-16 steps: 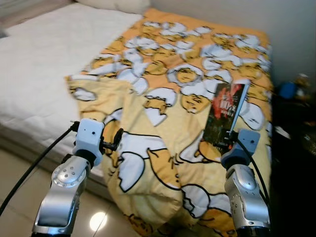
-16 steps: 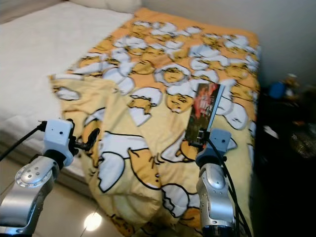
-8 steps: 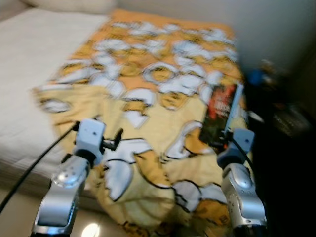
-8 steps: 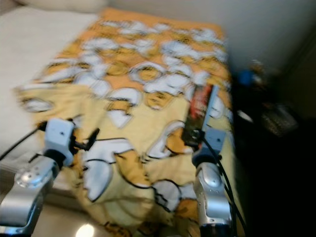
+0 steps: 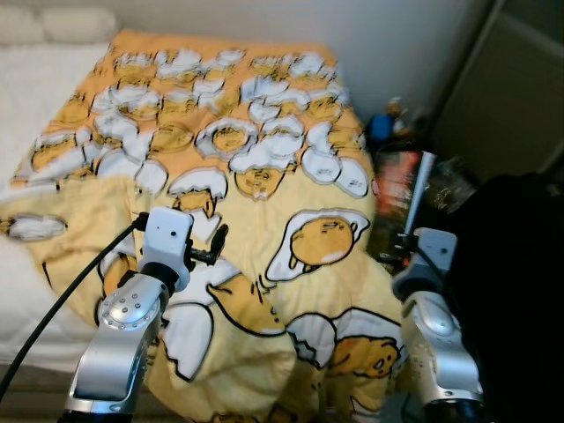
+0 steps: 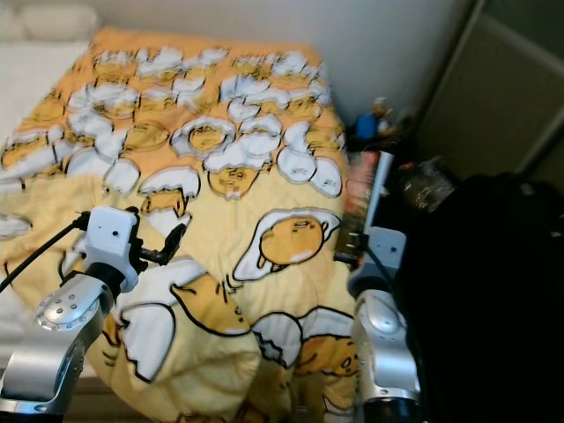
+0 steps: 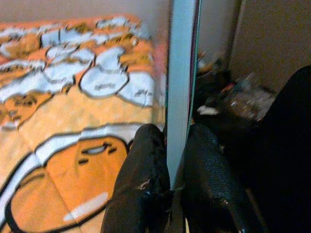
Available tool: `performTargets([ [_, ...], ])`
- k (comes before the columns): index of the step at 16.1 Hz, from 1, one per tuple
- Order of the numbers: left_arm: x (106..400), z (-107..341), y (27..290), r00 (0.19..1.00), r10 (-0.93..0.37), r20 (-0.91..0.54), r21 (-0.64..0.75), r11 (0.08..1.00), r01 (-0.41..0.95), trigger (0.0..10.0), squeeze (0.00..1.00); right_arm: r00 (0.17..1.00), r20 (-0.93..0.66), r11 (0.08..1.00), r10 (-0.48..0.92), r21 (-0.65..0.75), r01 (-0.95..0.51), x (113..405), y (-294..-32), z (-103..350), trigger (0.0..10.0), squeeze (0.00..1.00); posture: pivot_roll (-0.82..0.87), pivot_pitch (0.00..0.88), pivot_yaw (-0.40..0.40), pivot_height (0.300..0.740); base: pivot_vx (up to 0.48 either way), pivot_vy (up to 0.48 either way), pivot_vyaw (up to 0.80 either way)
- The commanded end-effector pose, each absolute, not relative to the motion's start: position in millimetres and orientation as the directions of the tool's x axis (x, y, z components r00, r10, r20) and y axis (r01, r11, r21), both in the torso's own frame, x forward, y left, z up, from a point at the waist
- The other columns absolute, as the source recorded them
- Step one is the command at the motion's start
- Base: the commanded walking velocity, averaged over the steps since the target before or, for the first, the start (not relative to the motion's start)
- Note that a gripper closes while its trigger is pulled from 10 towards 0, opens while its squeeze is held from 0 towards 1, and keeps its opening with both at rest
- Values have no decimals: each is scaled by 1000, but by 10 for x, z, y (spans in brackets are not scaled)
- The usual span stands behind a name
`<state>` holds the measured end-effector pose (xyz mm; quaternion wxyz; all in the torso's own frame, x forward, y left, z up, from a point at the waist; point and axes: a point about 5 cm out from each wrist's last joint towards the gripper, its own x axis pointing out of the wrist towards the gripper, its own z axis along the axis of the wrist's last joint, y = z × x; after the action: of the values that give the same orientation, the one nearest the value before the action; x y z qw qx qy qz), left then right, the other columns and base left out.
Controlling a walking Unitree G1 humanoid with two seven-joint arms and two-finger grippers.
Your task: Clean up the room
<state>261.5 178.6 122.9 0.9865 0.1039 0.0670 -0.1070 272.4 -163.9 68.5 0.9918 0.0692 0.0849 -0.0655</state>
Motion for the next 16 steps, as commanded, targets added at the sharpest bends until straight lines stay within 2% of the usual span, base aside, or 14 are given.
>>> performTargets([
  [1, 2611, 1241, 1860, 973, -170, -156, 205, 958, 200, 10000, 0, 990, -119, 986, -71, 144, 88, 2787, -1540, 815, 10000, 0, -20, 0, -33, 740, 0, 412, 0],
  [13, 2638, 1264, 1887, 975, -158, -153, 209, 959, 189, 10000, 0, 994, -101, 992, -52, 111, 63, 2838, -1502, 864, 10000, 0, -12, 0, -34, 740, 0, 416, -45],
  [16, 2648, 1277, 1910, 977, -151, -150, 211, 961, 181, 10000, 0, 997, -78, 999, -28, 42, 31, 2888, -1476, 918, 10000, 0, -10, 0, -34, 740, 0, 420, 0],
])
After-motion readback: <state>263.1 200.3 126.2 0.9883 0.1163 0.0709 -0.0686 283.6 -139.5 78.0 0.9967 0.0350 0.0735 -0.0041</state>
